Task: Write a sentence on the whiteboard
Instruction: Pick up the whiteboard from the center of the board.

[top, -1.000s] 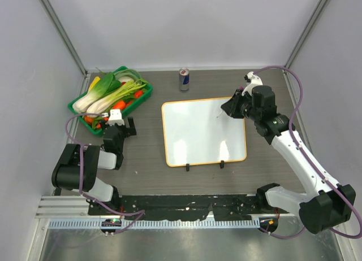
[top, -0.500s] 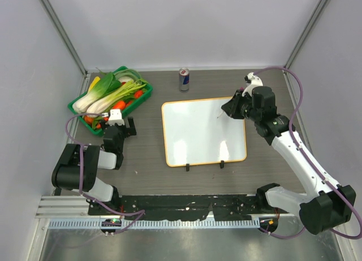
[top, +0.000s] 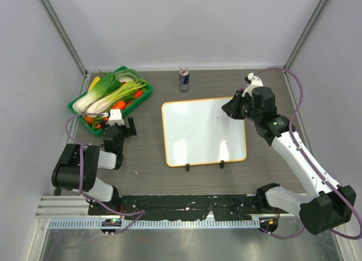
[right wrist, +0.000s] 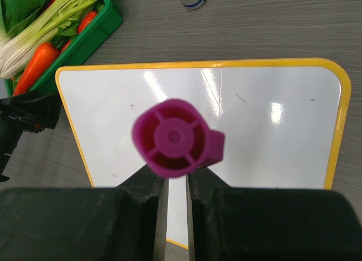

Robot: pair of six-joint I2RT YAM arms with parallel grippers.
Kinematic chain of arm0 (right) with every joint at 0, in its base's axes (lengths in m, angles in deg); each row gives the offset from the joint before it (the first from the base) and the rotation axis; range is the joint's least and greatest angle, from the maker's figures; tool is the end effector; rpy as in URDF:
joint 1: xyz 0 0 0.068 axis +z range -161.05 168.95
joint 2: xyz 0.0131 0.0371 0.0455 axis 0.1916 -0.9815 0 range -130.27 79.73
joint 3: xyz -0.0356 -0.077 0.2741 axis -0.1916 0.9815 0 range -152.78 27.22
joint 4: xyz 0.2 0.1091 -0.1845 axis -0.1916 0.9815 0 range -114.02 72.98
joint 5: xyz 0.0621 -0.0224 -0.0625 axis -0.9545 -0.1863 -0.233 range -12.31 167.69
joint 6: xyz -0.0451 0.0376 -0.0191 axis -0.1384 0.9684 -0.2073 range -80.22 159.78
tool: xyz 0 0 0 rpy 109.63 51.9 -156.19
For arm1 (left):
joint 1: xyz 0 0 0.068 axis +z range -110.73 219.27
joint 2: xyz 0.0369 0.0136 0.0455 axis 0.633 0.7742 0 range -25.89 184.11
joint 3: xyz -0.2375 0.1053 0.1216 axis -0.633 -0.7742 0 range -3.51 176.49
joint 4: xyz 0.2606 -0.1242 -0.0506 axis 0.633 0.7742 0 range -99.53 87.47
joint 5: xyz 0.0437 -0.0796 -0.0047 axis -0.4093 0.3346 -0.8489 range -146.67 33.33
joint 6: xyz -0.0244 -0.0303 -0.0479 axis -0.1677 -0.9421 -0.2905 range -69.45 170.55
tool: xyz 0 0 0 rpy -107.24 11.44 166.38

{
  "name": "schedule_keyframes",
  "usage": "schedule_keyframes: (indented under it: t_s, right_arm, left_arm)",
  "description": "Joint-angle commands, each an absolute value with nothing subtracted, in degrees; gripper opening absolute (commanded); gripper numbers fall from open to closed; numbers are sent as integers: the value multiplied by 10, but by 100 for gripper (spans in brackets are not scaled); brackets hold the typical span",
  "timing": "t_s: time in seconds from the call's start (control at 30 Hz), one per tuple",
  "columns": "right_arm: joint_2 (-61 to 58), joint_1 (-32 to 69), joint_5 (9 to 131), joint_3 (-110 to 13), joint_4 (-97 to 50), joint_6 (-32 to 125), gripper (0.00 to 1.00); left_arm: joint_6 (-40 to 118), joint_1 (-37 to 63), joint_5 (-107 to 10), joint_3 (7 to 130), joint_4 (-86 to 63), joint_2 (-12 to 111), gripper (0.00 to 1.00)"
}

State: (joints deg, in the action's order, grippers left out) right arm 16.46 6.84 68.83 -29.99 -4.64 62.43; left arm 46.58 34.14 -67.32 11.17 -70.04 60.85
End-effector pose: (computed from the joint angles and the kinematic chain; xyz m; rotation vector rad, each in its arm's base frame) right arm 0.2704 0.0948 0.3411 -0.0150 2.0617 0.6004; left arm 0.2640 -0.0152 0.1211 -0.1164 1.7654 0.0498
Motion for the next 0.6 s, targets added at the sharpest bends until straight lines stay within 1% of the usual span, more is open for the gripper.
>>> schedule_keyframes:
  t_s: [0.0, 0.57]
  right_arm:
    - [174, 67, 688, -303, -68, 625, 1]
    - [171, 67, 678, -310, -67, 632, 2]
  left_arm:
    - [475, 346, -673, 124, -718, 600, 100]
    - [475, 346, -672, 124, -718, 600, 100]
